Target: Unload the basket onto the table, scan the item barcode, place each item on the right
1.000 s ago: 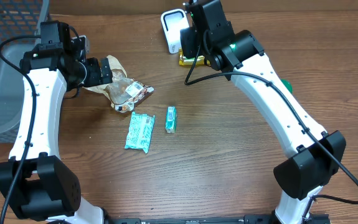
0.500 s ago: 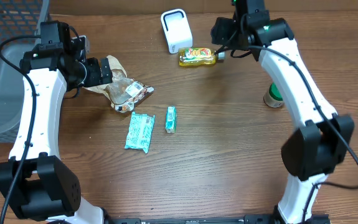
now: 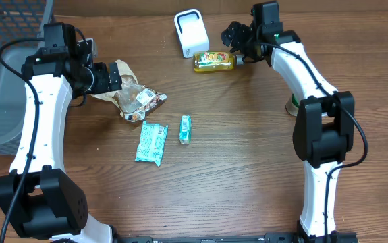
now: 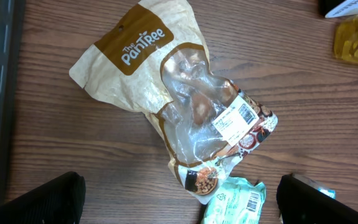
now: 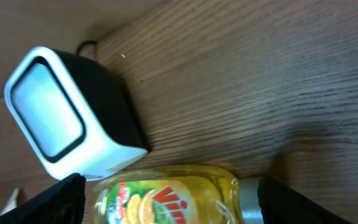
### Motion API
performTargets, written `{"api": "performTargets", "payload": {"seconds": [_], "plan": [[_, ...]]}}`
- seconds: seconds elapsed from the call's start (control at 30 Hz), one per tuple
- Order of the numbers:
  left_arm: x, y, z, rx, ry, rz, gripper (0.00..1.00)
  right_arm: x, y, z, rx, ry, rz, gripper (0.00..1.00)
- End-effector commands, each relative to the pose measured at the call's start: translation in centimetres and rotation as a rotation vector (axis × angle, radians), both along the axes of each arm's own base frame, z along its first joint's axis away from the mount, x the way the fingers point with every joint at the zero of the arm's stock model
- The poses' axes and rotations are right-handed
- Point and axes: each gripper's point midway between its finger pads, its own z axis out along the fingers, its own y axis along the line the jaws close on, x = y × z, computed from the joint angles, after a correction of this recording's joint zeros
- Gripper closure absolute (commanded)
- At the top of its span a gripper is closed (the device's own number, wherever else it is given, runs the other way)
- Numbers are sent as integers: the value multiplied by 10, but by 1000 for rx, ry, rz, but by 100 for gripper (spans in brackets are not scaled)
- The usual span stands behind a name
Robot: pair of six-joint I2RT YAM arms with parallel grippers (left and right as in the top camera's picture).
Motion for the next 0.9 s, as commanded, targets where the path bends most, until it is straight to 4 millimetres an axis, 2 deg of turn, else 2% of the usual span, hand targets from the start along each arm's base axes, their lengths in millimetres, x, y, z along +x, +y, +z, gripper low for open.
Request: {"api": "performTargets", "payload": {"seconds": [0.0, 0.23, 0.37, 0.4, 0.47, 0.57, 0.7, 0.87], "plan": [[1, -5, 3, 2, -13, -38, 1, 7, 5, -12, -10, -26, 31, 16], [1, -5, 3, 2, -13, -38, 1, 15, 8, -28, -21, -50, 58, 17], [1, -5, 3, 2, -13, -38, 0, 1, 17, -36, 15, 9, 106, 20], [1, -5, 3, 2, -12, -38, 0, -4, 20, -38, 24, 26, 137, 24], [1, -5, 3, 2, -12, -38, 1, -22, 30, -42, 64, 85, 210, 32], [1, -5, 3, 2, -13, -38, 1, -63, 42, -52, 148, 256, 287, 43], [1, -5, 3, 2, -12, -38, 0, -104, 54, -50, 200, 373, 405, 47], [1, -5, 3, 2, -12, -38, 0, -154, 64, -39, 135, 469, 558, 47]]}}
